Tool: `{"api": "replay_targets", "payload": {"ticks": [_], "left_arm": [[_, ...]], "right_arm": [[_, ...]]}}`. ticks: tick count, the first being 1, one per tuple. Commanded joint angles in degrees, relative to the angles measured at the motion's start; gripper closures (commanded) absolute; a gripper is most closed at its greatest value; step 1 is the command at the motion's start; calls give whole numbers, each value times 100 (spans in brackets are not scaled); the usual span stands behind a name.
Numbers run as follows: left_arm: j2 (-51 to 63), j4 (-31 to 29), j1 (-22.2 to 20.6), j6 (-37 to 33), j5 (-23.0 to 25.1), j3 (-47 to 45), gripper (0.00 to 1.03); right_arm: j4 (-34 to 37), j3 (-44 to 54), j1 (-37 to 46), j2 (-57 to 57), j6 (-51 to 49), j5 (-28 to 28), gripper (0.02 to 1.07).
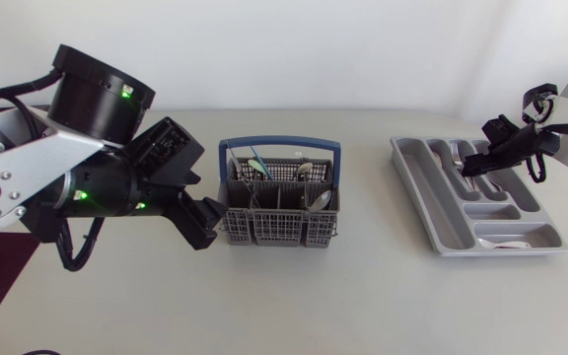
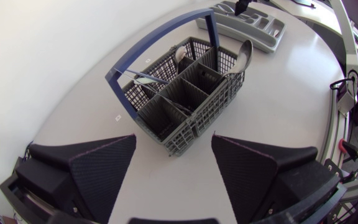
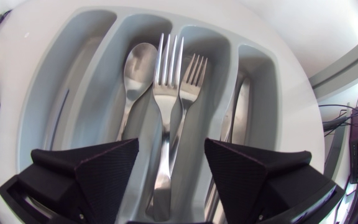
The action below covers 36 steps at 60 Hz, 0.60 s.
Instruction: Sort the cutlery from the basket into the organizer compartments.
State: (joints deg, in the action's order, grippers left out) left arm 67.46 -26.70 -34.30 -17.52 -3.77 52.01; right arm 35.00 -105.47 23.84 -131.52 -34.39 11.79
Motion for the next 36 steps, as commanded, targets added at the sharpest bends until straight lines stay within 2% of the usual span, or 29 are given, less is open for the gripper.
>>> {"api": "replay_targets", "payload": {"ticks": [1,11,20,32,36], "left_arm": [[109,7,-68,170,-45,-59,20],[162,33,-112,196,-45,-50,20],[171,42,-112,196,-45,-68,20],[153,42,-103,187,-54,-94,20],[144,42,-103,187,-45,-103,20]], "right_arm": [[94,-184,42,-216,-173,25,47],[94,-220,-2,-304,-208,51,62],[138,-220,-37,-365,-235,51,71],[156,-202,-46,-418,-235,69,72],[156,-202,-63,-427,-243,69,80]]}}
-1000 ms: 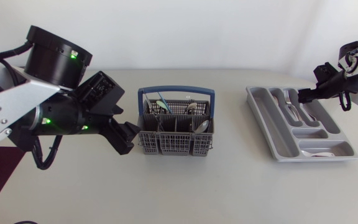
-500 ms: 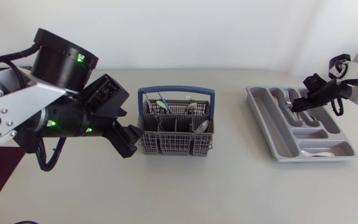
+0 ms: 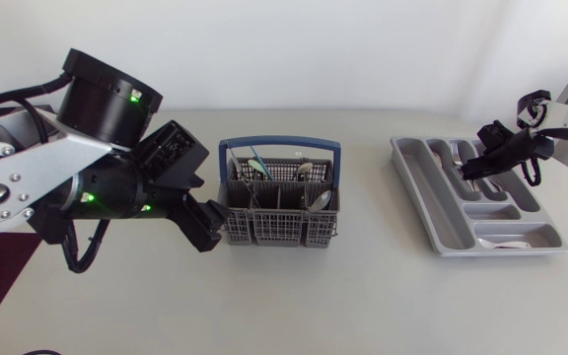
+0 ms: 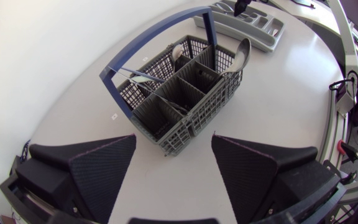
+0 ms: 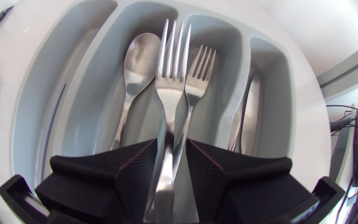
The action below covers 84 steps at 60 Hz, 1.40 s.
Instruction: Sort the cutlery from the basket into the organizer compartments.
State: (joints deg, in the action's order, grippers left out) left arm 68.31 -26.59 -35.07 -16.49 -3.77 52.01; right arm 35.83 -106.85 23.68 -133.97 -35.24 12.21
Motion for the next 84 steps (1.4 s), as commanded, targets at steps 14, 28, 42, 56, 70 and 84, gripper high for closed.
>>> {"api": "replay_targets", "payload": {"ticks": [14,28,42,56,70,84], "left_arm": [[42,31,-26,85,-45,-121,20],[33,31,-35,85,-54,-130,20],[42,31,-53,85,-45,-121,20],[42,31,-53,93,-54,-121,20],[42,31,-61,93,-54,-130,20],[42,31,-88,102,-54,-121,20]], "right_arm": [[73,-38,-57,-173,-149,36,88],[-41,120,-48,-41,-149,89,90],[-121,287,-22,29,-158,133,92],[-129,340,-13,82,-176,186,94],[-165,287,75,143,-158,186,95],[-173,182,198,152,-53,238,95]]}}
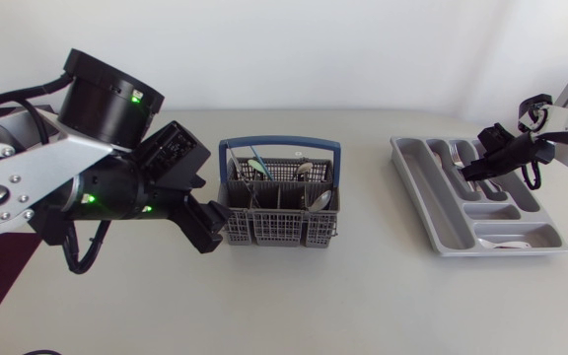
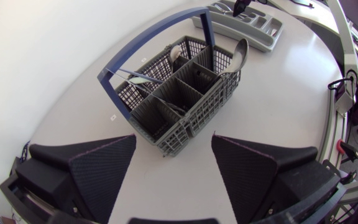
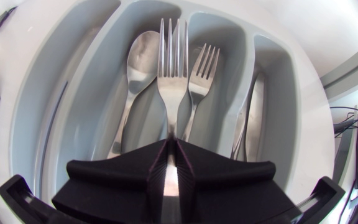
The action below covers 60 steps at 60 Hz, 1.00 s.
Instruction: Sort the cutlery from the basket into the organizer compartments.
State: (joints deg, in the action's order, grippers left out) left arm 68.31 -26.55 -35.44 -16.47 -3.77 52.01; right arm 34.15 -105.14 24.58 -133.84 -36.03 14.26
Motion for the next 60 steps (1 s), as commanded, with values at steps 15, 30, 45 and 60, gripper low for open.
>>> {"api": "replay_targets", "payload": {"ticks": [15,30,45,60], "left_arm": [[42,27,-59,100,-54,-130,20],[42,27,-68,100,-54,-147,20],[33,27,-68,109,-54,-147,20],[15,27,-68,100,-54,-165,20]], "right_arm": [[-23,-33,179,236,175,77,95],[4,-287,249,16,518,42,95],[-58,-367,109,-265,879,-398,95],[4,-472,-41,-415,1125,-644,86]]}}
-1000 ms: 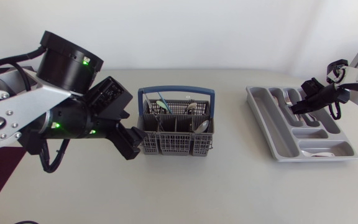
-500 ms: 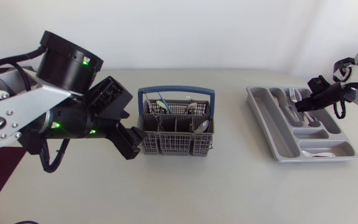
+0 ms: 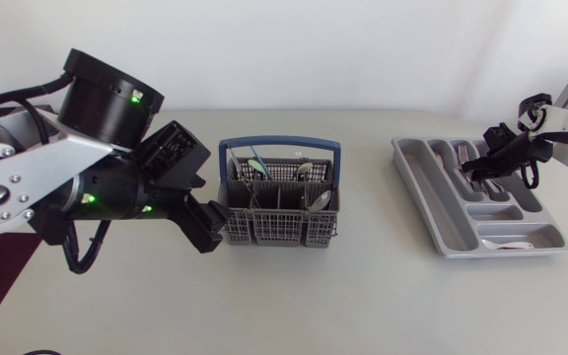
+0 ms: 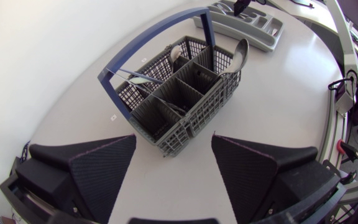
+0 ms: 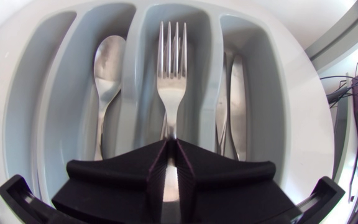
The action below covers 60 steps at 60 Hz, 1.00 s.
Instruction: Sort the cutlery from the basket into the organizer compartments.
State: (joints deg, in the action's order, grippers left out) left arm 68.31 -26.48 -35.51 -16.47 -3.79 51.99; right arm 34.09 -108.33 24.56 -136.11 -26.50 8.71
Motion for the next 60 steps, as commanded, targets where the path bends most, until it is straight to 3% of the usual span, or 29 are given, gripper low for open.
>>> {"api": "replay_targets", "payload": {"ticks": [1,5,10,12,15,28,39,44,60], "left_arm": [[15,20,-62,109,-51,-163,20],[15,20,-62,109,-60,-163,20],[-2,20,-44,100,-60,-171,20],[-29,20,-26,82,-51,-180,20],[-64,20,0,74,-51,-198,20],[-275,108,220,-76,-43,-242,19],[-345,301,299,-234,353,-330,19],[-187,284,492,-190,731,-198,19],[604,-6,439,206,722,576,19]], "right_arm": [[10,-153,-47,-187,163,-89,81],[19,-127,-74,-161,180,-98,53],[2,-39,-83,-29,189,-115,27],[-60,67,-83,103,207,-115,18],[-148,251,-83,340,207,-106,15],[-535,1455,-214,1896,189,34,12],[-649,2519,-513,3135,163,228,12],[-649,2923,-707,3618,180,228,12],[-543,3855,-1436,4866,479,219,12]]}}
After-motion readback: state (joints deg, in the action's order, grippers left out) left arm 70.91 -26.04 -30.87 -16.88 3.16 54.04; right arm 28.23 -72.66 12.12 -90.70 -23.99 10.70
